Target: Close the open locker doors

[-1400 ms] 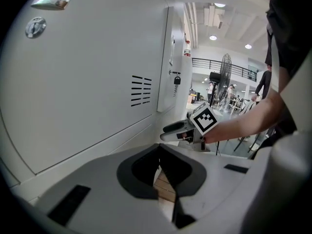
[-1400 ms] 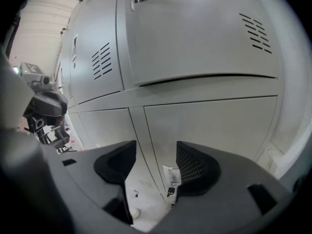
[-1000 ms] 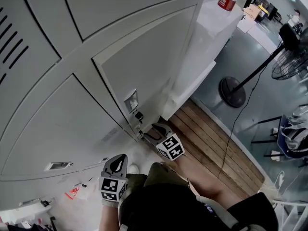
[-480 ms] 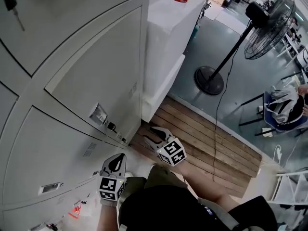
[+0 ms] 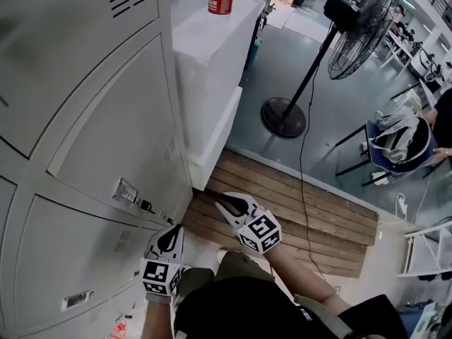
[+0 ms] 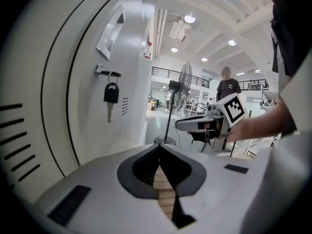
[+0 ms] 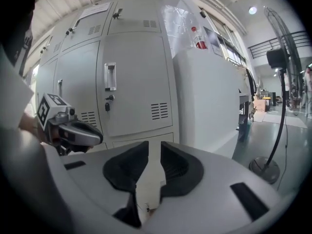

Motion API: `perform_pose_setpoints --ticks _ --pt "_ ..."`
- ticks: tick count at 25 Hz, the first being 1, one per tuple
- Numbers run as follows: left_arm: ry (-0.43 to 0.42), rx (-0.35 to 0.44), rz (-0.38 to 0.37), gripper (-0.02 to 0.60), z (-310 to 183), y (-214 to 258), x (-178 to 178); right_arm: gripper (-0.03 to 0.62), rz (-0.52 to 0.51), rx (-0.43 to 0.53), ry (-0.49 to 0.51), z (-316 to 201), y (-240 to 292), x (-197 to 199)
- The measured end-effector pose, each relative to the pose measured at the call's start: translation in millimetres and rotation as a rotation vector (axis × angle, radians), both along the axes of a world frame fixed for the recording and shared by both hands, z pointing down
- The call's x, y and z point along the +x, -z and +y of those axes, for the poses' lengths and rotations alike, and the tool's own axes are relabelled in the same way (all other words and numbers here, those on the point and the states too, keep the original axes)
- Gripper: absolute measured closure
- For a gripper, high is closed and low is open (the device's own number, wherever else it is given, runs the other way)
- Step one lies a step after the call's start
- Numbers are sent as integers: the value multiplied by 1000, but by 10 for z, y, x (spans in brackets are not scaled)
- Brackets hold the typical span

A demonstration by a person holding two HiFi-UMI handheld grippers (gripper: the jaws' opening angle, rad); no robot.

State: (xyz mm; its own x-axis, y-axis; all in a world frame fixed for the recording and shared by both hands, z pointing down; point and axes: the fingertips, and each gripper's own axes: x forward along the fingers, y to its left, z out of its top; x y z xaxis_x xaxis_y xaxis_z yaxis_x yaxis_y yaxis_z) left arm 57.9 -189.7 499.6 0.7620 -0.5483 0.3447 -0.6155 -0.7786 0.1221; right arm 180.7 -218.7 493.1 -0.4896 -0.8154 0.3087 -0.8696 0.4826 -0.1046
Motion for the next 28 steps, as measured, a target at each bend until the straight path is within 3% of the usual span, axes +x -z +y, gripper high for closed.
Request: perform_pose_setpoints --ticks 11,28 --pt "-103 104 96 574 -92 783 290 537 -25 99 -92 145 804 261" --pt "-146 199 160 574 -244 1551 391 537 -14 212 -123 404 1568 340"
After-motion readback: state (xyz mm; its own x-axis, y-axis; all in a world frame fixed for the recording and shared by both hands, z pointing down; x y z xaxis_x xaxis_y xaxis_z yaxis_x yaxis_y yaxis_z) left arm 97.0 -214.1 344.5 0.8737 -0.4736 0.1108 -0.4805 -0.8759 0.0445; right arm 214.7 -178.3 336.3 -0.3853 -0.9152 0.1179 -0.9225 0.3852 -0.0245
